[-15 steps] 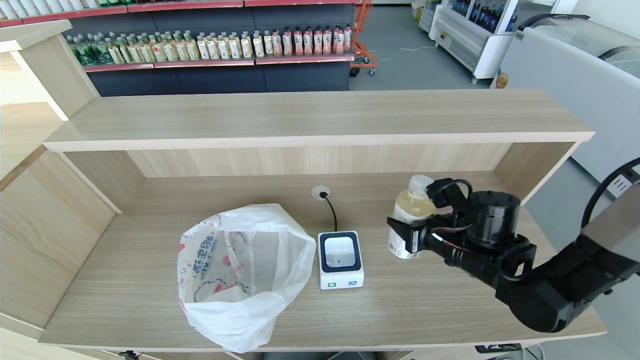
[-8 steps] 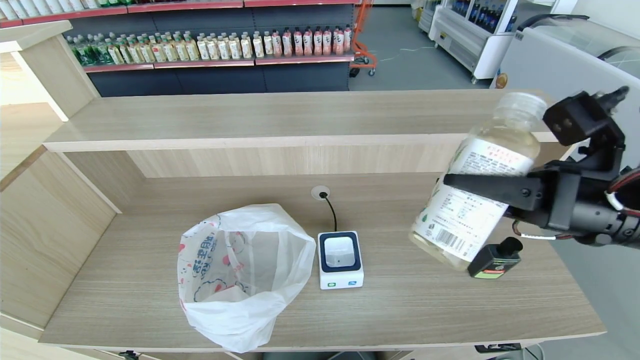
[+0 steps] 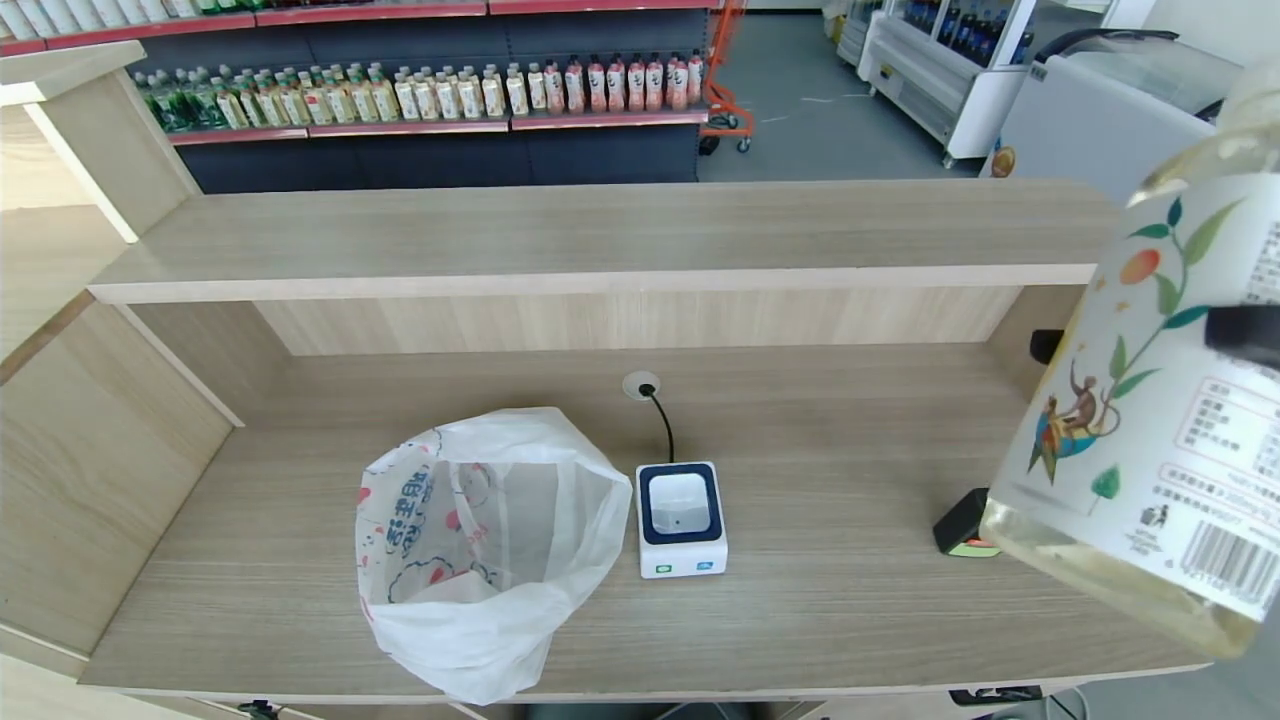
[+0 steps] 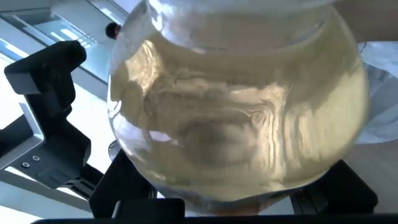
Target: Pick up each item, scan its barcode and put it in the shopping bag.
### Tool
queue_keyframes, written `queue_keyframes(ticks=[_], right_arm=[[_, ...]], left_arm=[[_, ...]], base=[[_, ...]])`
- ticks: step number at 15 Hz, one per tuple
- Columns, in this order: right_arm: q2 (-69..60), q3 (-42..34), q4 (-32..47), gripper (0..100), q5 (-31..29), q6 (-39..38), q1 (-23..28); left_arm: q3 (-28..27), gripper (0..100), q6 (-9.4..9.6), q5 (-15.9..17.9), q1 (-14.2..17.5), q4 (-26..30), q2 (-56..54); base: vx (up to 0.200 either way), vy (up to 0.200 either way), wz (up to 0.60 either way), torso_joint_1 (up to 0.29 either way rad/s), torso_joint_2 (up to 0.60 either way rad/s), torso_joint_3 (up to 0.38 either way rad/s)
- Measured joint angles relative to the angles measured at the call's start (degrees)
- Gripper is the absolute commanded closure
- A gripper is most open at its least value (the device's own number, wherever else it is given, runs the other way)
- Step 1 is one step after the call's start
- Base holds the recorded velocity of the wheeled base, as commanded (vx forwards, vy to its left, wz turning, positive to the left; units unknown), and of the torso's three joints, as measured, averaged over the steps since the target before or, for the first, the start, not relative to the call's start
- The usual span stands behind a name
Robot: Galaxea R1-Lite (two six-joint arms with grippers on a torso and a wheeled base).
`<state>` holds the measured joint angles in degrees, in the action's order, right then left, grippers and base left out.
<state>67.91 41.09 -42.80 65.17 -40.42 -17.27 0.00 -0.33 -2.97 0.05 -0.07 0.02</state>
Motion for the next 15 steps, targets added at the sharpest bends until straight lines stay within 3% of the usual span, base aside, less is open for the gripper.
queue_keyframes(ticks=[3,7,15], right_arm=[[-1.66,-0.78,0.16,100,3.89,-1.07,0.00],[-3.00,1.35,-0.15,100,8.62,-7.94,-0.02],[-4.85,-0.85,1.85,100,10.24,-8.46,-0.09]], left_arm=[[0.00,0,-0.02,0.00,0.00,0.00,0.00],[0.00,0,-0.02,0.02,0.05,0.00,0.00],[0.00,0,-0.02,0.00,0.05,0.00,0.00]], base=[[0.000,0.000,0.00,0.000,0.00,0.000],[0.000,0.000,0.00,0.000,0.00,0.000],[0.000,0.000,0.00,0.000,0.00,0.000]])
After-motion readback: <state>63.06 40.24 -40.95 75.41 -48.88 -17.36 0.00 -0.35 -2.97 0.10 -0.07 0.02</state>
